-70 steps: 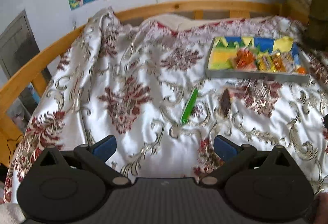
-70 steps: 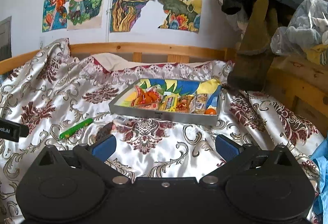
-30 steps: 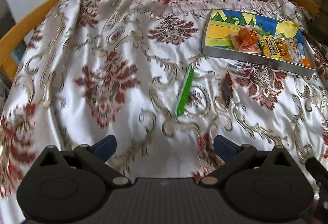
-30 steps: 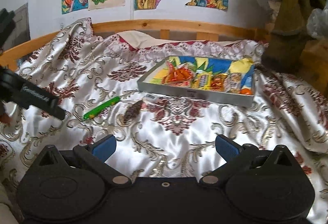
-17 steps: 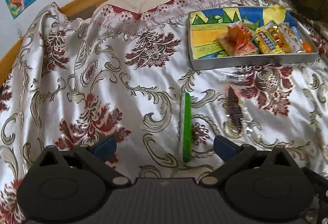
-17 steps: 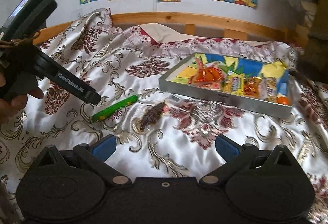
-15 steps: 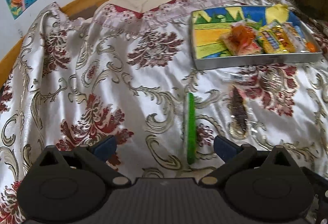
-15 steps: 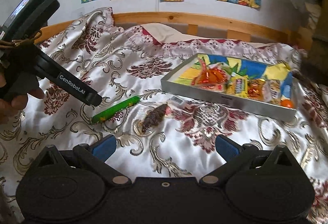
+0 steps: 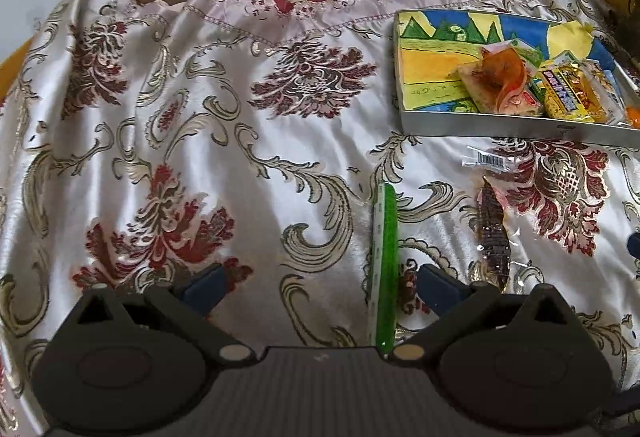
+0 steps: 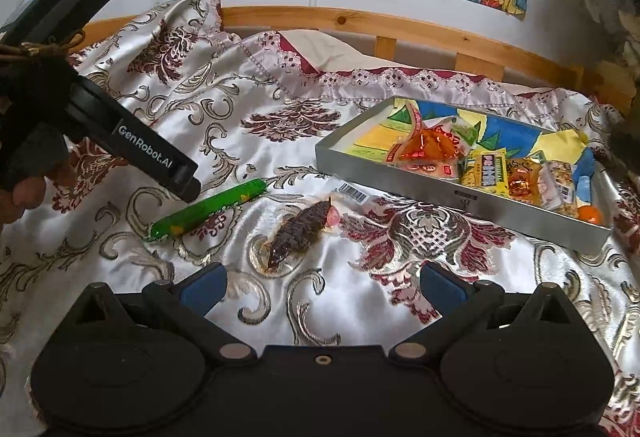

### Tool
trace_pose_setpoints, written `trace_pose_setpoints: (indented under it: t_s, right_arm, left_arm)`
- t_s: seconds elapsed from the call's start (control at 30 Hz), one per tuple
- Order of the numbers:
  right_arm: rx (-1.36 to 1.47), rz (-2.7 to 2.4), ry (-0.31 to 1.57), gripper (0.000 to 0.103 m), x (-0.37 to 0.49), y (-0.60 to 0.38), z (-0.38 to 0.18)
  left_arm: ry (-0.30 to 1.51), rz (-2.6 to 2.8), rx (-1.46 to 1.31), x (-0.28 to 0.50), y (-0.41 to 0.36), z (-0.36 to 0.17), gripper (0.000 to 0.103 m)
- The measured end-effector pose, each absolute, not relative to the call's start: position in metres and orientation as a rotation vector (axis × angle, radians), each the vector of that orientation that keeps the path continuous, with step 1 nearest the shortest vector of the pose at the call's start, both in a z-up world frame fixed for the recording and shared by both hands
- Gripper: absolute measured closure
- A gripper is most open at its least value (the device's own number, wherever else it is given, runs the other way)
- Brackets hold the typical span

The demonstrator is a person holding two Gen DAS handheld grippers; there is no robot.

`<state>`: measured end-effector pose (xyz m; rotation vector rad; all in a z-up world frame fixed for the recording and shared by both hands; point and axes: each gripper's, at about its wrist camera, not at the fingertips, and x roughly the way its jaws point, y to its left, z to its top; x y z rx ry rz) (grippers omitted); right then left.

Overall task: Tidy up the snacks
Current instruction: 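Grasp the green stick with the left tool while the right tool grasps the brown dried snack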

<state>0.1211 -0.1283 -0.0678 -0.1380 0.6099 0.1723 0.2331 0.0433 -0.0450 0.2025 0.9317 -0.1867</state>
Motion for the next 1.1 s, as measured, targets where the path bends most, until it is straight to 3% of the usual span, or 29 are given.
trace_pose_setpoints:
  t_s: [0.17,0.27,0.43,0.77,0.83,0.97,1.1]
  right_arm:
    - [-0.126,0.195,0.612,0.001,0.141,-0.121,-0.079]
    - [-0.097,0.219,0.619,0.006,0.154,-0.119,-0.083]
    - [-0.079,0.228,0.644,0.02,0.173,-0.115,-0.091]
    - [0.035,0.223,0.708,0.022,0.194,-0.122,-0.104]
    - [0.033,0.225,0.716,0.028,0.195,-0.12,-0.105]
    - [0.004,0.239,0.716,0.049,0.193,-0.113,-0.104]
    - [-0.019,0.236,0.713,0.054,0.19,-0.11,-0.102]
  left_arm:
    - [0.944,-0.203,0.204,0.238,0.043,-0.051,0.001]
    - [0.959,-0.216,0.19,0.241,0.044,-0.055,0.001]
    - [0.952,-0.258,0.188,0.246,0.044,-0.06,0.018]
    - [1.019,-0.351,0.153,0.253,0.037,-0.075,0.059]
    - [1.032,-0.351,0.136,0.253,0.038,-0.077,0.063]
    - [1.051,-0.356,0.103,0.254,0.04,-0.075,0.078]
    - [1.065,-0.34,0.102,0.252,0.038,-0.073,0.083]
